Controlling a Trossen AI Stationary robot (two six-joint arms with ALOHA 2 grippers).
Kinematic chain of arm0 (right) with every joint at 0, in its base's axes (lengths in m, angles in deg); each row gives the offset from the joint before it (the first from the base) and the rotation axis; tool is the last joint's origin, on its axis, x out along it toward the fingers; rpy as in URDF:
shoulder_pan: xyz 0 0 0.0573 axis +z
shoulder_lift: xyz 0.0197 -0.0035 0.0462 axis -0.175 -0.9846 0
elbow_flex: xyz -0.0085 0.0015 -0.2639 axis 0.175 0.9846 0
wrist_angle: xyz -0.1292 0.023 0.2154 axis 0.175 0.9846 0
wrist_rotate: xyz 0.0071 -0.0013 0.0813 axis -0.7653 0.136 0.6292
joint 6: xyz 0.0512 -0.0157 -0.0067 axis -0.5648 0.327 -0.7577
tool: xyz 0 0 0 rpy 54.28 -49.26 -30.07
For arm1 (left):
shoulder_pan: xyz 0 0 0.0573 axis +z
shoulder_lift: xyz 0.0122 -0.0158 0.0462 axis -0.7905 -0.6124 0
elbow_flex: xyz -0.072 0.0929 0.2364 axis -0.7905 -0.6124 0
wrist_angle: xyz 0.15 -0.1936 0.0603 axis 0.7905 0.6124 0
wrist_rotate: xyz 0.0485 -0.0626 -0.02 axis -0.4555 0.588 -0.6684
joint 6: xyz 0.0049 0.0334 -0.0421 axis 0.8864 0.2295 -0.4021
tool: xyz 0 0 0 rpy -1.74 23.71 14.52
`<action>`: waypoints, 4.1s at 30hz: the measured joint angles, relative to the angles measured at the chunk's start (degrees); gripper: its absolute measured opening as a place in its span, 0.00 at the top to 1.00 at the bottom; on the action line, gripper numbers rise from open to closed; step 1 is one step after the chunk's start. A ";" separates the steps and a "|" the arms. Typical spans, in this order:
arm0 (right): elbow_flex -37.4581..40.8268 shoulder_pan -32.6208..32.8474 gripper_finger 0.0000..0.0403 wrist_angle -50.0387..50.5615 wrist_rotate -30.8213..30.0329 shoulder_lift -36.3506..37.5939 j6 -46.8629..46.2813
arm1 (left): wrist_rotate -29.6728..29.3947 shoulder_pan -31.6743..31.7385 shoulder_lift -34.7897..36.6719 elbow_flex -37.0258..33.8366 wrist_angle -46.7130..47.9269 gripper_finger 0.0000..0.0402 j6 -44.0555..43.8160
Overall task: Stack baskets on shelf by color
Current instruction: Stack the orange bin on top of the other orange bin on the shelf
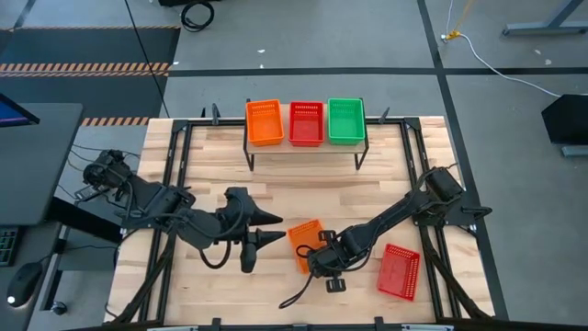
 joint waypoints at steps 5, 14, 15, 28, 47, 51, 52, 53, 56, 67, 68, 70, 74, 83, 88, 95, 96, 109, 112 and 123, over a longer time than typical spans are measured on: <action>0.01 -0.51 0.93 -1.78 -0.24 0.00 0.29 | 0.00 -0.83 0.00 0.00 0.24 0.57 -0.05; -8.14 -4.40 0.98 3.87 -2.27 0.00 6.41 | 0.02 -1.26 0.03 0.00 0.22 0.57 -0.09; -10.00 -5.07 0.99 5.60 -2.41 0.00 8.00 | 0.12 -1.51 0.12 0.00 0.22 0.57 -0.09; -39.42 -13.41 0.99 17.35 -16.47 -0.04 28.59 | -3.82 -6.88 6.04 0.04 -11.08 0.57 11.80; -45.34 -34.87 0.99 14.92 -8.83 -0.02 40.74 | -12.91 -6.53 13.79 0.07 -9.26 0.57 30.88; -45.34 -37.03 0.99 11.95 -5.83 -0.02 44.27 | -2.10 -2.44 13.68 0.04 -8.81 0.57 30.66; -45.34 -37.53 0.99 11.27 -5.57 -0.02 44.70 | 0.25 -1.29 13.68 0.04 -8.62 0.57 30.51; -45.34 -38.03 0.99 10.86 -5.51 -0.02 44.83 | 2.20 -0.04 13.68 0.04 -8.59 0.57 30.20; -45.34 -39.68 0.99 10.51 -5.43 -0.02 44.94 | 6.75 3.89 13.68 0.04 -8.44 0.57 29.21; -45.34 -45.33 0.99 10.53 3.07 -0.02 50.51 | 12.23 15.35 14.01 0.02 -10.45 0.57 29.11; -45.34 -45.57 0.99 10.51 3.89 -0.02 50.70 | 13.34 16.27 14.01 0.02 -10.45 0.57 29.07; -45.34 -45.95 0.99 10.45 4.57 -0.02 51.31 | 15.47 18.11 13.93 0.02 -10.41 0.57 28.44; -45.33 -46.51 0.99 10.09 5.90 -0.02 51.88 | 18.24 21.09 13.44 0.02 -10.40 0.57 27.78; -40.54 -46.77 0.99 8.34 8.00 -0.02 51.82 | 24.69 27.31 13.44 0.00 -10.43 0.57 26.80; -39.74 -46.68 0.99 8.56 8.12 -0.07 50.90 | 25.74 27.95 13.44 0.00 -10.30 0.57 26.50; -39.74 -46.51 0.93 8.93 8.11 -0.07 50.88 | 25.81 27.98 13.44 0.00 -9.09 0.57 26.43; -39.74 -46.51 0.92 9.31 8.12 -0.07 50.89 | 25.81 28.16 13.44 0.00 -9.11 0.57 26.43; -39.74 -46.38 0.82 7.89 7.96 -0.07 50.43 | 25.78 28.19 13.44 0.00 -9.11 0.57 26.36; -39.74 -46.34 0.80 7.93 5.93 -0.07 50.40 | 25.77 28.17 13.44 0.00 -9.13 0.57 26.20; -39.74 -45.87 0.85 6.93 -0.48 -0.07 50.71 | 25.77 27.62 13.44 0.00 -9.13 0.57 24.72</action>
